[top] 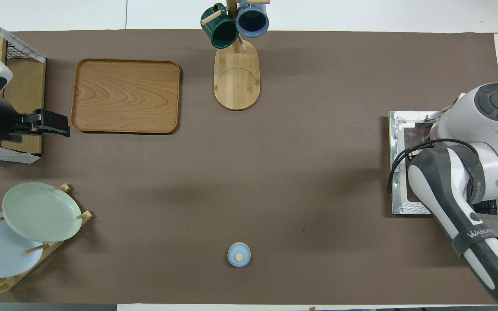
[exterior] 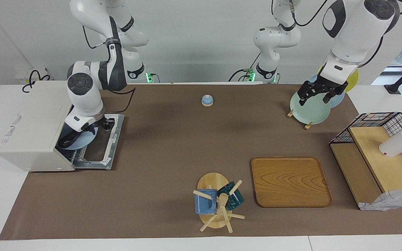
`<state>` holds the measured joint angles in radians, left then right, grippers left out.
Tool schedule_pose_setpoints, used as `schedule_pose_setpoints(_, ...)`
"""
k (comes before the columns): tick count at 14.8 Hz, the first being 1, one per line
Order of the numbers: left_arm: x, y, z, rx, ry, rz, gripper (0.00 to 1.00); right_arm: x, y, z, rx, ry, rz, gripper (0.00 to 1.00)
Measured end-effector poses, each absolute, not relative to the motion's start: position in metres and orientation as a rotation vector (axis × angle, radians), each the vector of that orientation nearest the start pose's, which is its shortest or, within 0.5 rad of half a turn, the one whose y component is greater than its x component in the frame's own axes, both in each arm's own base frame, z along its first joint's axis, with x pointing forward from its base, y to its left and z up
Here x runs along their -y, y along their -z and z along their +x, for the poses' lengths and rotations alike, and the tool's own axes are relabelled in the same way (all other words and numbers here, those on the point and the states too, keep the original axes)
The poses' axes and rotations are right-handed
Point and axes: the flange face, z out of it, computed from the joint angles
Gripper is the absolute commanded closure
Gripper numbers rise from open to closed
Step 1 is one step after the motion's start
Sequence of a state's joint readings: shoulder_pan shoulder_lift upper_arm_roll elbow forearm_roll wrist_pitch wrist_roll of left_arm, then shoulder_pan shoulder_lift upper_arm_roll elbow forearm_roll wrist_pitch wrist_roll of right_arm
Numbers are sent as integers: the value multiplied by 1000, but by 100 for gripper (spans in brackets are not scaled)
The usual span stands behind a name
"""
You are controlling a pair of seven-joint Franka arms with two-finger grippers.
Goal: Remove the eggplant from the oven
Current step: 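Grasp the light blue plate with the right gripper and pull it out, then carry the plate with the eggplant to the table center and set down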
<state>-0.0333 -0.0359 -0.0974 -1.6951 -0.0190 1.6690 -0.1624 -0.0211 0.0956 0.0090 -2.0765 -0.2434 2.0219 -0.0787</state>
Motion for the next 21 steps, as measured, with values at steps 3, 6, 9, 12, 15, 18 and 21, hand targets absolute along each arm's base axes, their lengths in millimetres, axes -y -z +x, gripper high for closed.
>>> schedule_pose_setpoints(3,74,-594,545,53,12,-3158,0,23,-371,543,334,-264,-3314,100)
schedule_pose_setpoints(6,74,-594,545,54,12,-3158,0,30,-372,540,383,-268,-3304,100)
schedule_pose_setpoints(9,74,-594,545,55,12,-3158,0,29,-376,541,435,-258,-3298,100)
schedule_pose_setpoints(12,74,-594,545,54,12,-3158,0,0,-381,543,521,-263,-3291,100)
schedule_pose_setpoints(15,74,-594,545,54,16,-3158,0,-65,-407,545,609,-294,-3297,100)
schedule_pose_setpoints(18,74,-595,546,54,25,-3159,0,-151,-432,534,588,-274,-3340,100)
schedule_pose_setpoints(21,74,-596,548,57,49,-3161,0,-210,-433,518,532,-204,-3367,100)
